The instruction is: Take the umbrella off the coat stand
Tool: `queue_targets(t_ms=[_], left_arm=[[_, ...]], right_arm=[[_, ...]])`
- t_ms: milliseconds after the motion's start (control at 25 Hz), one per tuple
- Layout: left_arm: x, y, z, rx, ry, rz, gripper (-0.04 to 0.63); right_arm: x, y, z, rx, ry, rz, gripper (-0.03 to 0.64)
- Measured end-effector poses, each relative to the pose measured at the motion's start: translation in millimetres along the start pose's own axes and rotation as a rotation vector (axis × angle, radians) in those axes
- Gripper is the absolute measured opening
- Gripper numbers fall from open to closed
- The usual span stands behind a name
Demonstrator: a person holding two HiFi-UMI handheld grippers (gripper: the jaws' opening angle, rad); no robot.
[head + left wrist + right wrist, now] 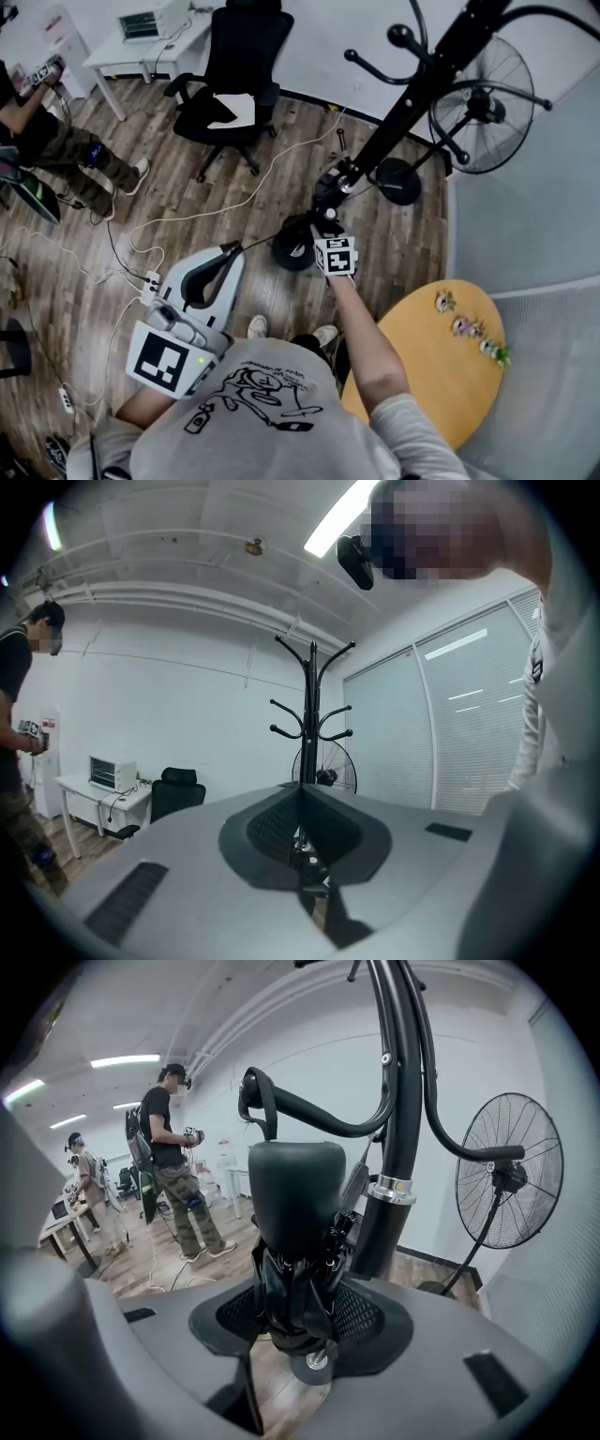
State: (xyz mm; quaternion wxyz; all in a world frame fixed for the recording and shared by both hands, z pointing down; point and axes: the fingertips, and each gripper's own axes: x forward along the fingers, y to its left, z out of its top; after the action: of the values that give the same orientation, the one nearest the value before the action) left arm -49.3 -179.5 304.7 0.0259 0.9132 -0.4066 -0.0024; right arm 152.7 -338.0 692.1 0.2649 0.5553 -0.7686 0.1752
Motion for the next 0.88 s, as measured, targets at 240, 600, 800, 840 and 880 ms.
queue_targets(t_ms=[240,600,800,840,880], left_arm=[[0.1,-0.8,1.8,-0.006,-0.013,-0.012,0.009],[2.2,-0.4,4.0,-0.008,-0.025,-0.023,0.009],[4.6,1.4,-0.3,-0.011,-0.013,-0.022,0.009],[5.4,1.1,-0.6,-0.012,-0.013,-0.024,0.009],[6.4,0.8,-0.8,-0.013,-0.014,-0.027,0.009]], right_arm=[[-10.8,4.6,4.9,0.006,-0.005,0.021,0.204],[-32.2,3.8,3.4,-0.004,0.009,0.039,0.204],[-49.1,3.4,12.4,-0.023,0.006,0.042,0.203],[-52.6,3.1,14.5,-0.027,0.005,0.042,0.204],[-55.8,2.5,16.5,-0.032,0.004,0.042,0.204]])
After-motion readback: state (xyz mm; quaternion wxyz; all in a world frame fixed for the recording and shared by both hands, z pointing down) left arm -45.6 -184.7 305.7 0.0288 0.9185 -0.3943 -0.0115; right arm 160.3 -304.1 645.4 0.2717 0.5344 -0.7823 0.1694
